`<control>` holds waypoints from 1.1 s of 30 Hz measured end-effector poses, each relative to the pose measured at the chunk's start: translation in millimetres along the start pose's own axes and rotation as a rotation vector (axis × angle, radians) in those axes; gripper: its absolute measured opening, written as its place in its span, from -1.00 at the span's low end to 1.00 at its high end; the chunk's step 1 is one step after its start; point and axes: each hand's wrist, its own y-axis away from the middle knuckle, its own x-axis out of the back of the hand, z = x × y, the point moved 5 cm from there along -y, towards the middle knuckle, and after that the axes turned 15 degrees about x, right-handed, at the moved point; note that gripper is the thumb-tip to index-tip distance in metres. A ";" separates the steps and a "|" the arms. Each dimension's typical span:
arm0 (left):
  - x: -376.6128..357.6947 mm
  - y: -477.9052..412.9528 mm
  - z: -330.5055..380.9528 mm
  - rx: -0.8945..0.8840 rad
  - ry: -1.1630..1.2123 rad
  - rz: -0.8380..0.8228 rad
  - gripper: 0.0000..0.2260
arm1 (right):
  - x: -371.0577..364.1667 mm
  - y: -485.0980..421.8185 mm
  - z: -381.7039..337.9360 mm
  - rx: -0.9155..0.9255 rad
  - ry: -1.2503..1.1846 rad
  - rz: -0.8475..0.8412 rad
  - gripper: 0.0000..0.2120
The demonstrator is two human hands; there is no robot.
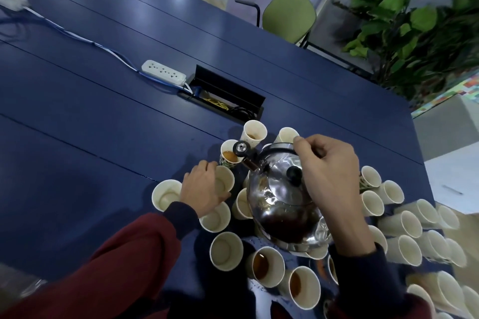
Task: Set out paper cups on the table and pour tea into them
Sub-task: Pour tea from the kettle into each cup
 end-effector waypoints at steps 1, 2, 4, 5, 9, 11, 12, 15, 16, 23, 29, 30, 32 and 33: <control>0.0 0.8 0.2 -0.001 0.004 0.003 -0.28 | -1.1 1.9 -0.8 0.011 0.007 -0.024 -0.64; -0.2 1.4 0.2 -0.003 0.008 0.004 -0.29 | -2.6 3.4 -1.7 0.020 0.012 -0.043 -0.65; 0.3 2.3 0.7 -0.014 0.020 0.014 -0.31 | -7.1 5.6 -1.9 0.036 0.019 -0.071 -0.64; 1.0 2.7 0.8 -0.023 0.031 0.021 -0.31 | -9.6 6.7 -1.7 0.042 0.025 -0.085 -0.62; 2.8 3.9 -0.7 -0.042 0.046 0.011 -0.31 | -17.4 9.6 -3.7 0.057 0.065 -0.121 -0.60; 3.7 3.6 -1.7 -0.045 0.051 0.009 -0.30 | -20.3 9.3 -6.8 0.068 0.086 -0.137 -0.65; 3.7 3.5 -2.2 -0.045 0.058 0.010 -0.29 | -21.6 8.8 -8.3 0.070 0.099 -0.145 -0.66; 3.1 2.6 -4.3 -0.029 0.083 0.015 -0.26 | -26.1 6.7 -9.6 0.074 0.123 -0.165 -0.63; 2.6 2.7 -4.8 -0.020 0.099 0.016 -0.25 | -27.2 5.8 -10.1 0.079 0.123 -0.168 -0.63; 0.8 2.5 -7.2 0.000 0.137 0.024 -0.29 | -34.4 1.4 -12.2 0.077 0.139 -0.181 -0.59; 0.5 2.1 -5.7 -0.015 0.143 0.031 -0.32 | -35.9 1.4 -8.5 0.070 0.152 -0.191 -0.59; 0.5 1.9 -5.4 -0.014 0.141 0.030 -0.32 | -35.7 1.2 -7.8 0.066 0.156 -0.191 -0.60; 0.6 1.7 -4.5 -0.018 0.137 0.032 -0.32 | -35.1 0.7 -6.5 0.066 0.163 -0.189 -0.60; 0.3 1.7 -4.6 -0.019 0.135 0.032 -0.32 | -34.9 0.7 -6.4 0.068 0.165 -0.187 -0.59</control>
